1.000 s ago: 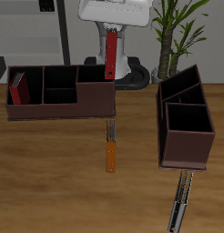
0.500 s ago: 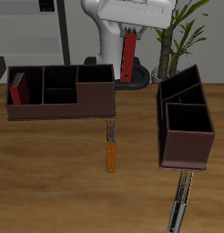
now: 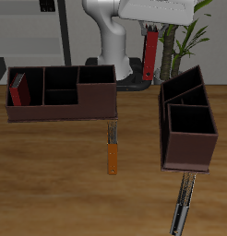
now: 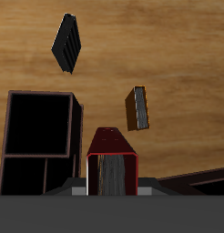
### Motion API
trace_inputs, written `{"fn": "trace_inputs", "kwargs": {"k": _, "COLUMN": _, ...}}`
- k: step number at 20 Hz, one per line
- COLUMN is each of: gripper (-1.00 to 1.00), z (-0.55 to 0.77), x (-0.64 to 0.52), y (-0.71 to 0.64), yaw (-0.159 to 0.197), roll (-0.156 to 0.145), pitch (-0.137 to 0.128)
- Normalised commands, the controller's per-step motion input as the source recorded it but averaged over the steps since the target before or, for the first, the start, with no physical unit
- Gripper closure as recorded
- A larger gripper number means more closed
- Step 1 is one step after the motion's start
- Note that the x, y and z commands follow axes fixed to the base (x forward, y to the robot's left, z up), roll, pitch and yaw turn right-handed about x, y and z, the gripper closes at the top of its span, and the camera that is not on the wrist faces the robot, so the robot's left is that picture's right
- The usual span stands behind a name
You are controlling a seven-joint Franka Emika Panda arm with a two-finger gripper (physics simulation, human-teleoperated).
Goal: Place the left red book into the back desk caddy's left compartment and place the right red book into the left desk caddy's right compartment and place the orange book into the left desk caddy's back compartment
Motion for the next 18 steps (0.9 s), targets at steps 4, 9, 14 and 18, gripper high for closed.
{"fn": "trace_inputs", "kwargs": {"k": 4, "gripper": 1.0, "z": 0.15, "x": 0.14, "y": 0.67, "yaw": -0.005, "roll": 0.033, "pitch": -0.049}}
{"fn": "trace_inputs", "kwargs": {"k": 9, "gripper": 1.0, "z": -0.25, "x": 0.16, "y": 0.49, "yaw": -0.007, "roll": 0.012, "pitch": 0.041}}
{"fn": "trace_inputs", "kwargs": {"k": 14, "gripper": 1.0, "z": -0.09, "x": 0.02, "y": 0.49, "yaw": 0.007, "roll": 0.009, "pitch": 0.013}}
{"fn": "trace_inputs", "kwargs": {"k": 18, "gripper": 1.0, "z": 0.08, "x": 0.12, "y": 0.37, "yaw": -0.002, "roll": 0.002, "pitch": -0.016}}
